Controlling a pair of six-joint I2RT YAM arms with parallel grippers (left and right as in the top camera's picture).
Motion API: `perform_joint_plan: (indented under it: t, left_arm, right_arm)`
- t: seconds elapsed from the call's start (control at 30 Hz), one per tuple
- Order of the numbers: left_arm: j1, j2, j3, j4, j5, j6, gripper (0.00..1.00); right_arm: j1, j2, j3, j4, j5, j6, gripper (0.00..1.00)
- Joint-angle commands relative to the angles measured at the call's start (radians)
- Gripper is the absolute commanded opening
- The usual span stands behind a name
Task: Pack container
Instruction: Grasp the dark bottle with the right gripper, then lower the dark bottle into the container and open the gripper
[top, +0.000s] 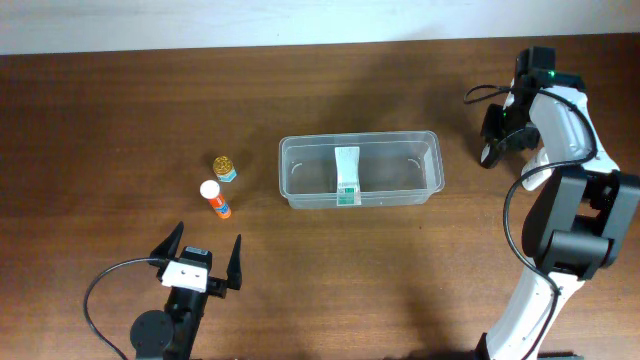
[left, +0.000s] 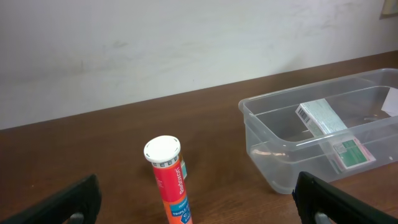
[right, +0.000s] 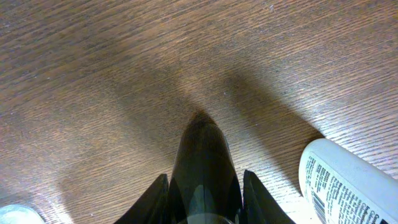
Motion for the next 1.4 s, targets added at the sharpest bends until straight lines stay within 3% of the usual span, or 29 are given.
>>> perform_joint_plan:
  t: [0.0, 0.4, 0.83, 1.0, 1.37]
  left_arm:
    - [0.006, -0.008, -0.003, -0.005, -0.010, 0.016, 0.99]
    - [0.006, -0.008, -0.003, -0.005, -0.010, 0.016, 1.00]
    - [0.006, -0.008, -0.003, -0.005, -0.010, 0.016, 0.99]
    - [0.006, -0.008, -0.003, -0.005, -0.010, 0.016, 0.99]
    - [0.006, -0.008, -0.003, -0.005, -0.010, 0.016, 0.99]
  right_arm:
    - [-0.002, 0.009, -0.001, -0.015, -0.002, 0.002, 0.27]
    - [-0.002, -0.008, 0.125, -0.159, -0.002, 0.003, 0.23]
    - [0.032, -0.010, 0.601, -0.568, -0.102, 0.003, 0.24]
    - [0.087, -0.010, 0.720, -0.696, -0.134, 0.003, 0.24]
    - [0.329, -0.032, 0.717, -0.703, -0.139, 0.011, 0.24]
